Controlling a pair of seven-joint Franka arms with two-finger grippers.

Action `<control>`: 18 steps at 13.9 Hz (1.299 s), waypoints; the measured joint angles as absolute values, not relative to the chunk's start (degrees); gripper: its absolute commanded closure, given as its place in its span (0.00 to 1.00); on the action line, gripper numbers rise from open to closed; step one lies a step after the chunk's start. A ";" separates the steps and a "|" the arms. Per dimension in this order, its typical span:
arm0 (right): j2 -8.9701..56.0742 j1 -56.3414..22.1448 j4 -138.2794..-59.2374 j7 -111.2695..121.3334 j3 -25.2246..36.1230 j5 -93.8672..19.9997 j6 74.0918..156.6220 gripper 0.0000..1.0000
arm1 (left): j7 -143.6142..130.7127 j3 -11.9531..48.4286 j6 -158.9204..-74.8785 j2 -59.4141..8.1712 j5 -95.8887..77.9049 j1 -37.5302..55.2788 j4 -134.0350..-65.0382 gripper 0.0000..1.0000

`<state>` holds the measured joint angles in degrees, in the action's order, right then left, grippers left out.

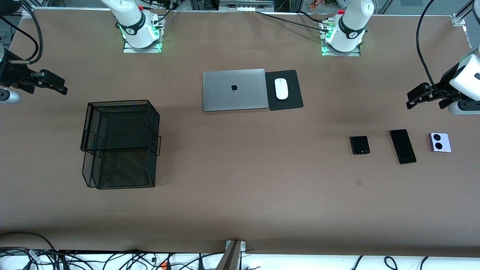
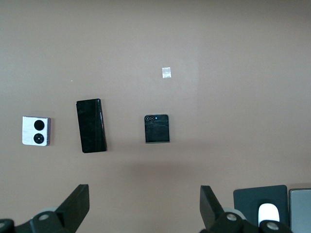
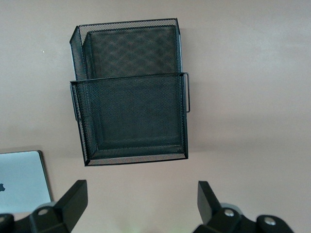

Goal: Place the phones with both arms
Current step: 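Reach the left gripper to the small black flip phone and grasp it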

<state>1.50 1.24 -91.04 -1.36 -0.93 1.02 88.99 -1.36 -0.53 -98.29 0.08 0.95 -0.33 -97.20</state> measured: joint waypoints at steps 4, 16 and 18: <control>1.50 1.24 -91.04 -1.36 -0.90 1.02 88.99 0.00 | -1.36 -0.53 -98.29 0.07 0.95 -0.33 -97.18 0.00; 1.50 1.24 -90.93 -1.36 -0.74 1.02 88.99 0.00 | -1.41 -0.86 -98.12 -4.37 0.95 -0.40 -97.14 0.00; 1.50 1.24 -90.72 -1.36 -0.74 1.02 88.99 0.00 | -1.38 -1.07 -98.12 -5.74 0.95 -0.59 -97.11 0.00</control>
<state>1.50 1.24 -90.72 -1.36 -0.74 1.02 88.99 -1.38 -1.07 -98.12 -5.74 0.95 -0.59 -97.11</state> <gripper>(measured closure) 0.000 0.000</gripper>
